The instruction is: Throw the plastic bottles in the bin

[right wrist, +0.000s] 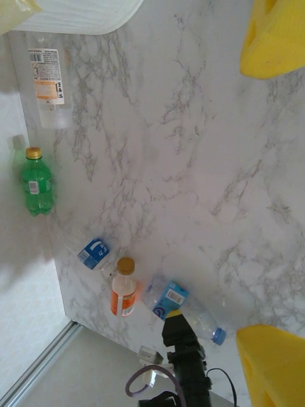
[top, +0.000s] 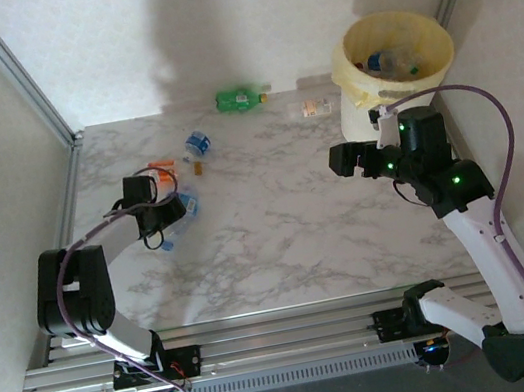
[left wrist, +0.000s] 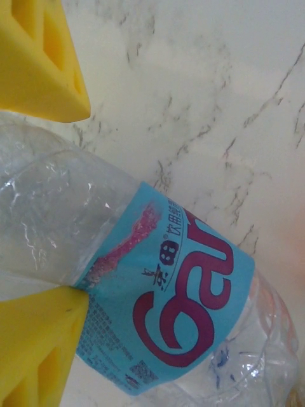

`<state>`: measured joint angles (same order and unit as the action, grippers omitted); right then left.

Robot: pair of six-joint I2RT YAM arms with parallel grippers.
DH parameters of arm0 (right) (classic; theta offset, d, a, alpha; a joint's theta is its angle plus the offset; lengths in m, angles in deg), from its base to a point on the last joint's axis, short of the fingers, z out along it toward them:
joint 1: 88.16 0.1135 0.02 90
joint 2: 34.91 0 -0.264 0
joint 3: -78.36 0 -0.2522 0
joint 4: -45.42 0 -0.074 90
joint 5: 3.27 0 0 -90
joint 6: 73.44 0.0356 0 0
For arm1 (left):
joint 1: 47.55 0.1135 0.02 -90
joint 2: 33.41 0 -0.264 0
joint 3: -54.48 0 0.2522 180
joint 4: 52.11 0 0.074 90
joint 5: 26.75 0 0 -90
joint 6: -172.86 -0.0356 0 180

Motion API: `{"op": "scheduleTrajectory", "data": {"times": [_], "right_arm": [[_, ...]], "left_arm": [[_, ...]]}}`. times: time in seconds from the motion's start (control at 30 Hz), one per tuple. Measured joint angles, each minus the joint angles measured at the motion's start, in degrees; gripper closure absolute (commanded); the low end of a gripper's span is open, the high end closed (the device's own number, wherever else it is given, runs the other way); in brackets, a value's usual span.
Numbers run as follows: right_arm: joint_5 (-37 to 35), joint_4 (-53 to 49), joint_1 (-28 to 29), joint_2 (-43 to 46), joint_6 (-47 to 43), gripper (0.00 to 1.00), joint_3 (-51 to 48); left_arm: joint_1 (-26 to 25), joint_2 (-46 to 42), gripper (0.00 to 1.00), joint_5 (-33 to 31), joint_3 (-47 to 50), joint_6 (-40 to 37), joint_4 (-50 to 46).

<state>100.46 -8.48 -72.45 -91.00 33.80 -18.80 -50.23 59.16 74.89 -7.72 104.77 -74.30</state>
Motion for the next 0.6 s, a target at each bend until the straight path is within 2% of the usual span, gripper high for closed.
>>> {"op": "scheduleTrajectory", "data": {"times": [0.13,0.33,0.6], "right_arm": [[0.00,0.02,0.00,0.09,0.02,0.01,0.00],[0.00,0.02,0.00,0.15,0.17,0.01,0.00],[0.02,0.00,0.00,0.61,0.46,0.01,-0.09]], "left_arm": [[-0.20,-1.16,0.53,1.01,1.11,0.17,1.14],[-0.52,-3.69,0.64,1.49,2.93,0.22,1.11],[-1.92,-8.85,0.67,2.36,5.90,0.17,0.31]]}}
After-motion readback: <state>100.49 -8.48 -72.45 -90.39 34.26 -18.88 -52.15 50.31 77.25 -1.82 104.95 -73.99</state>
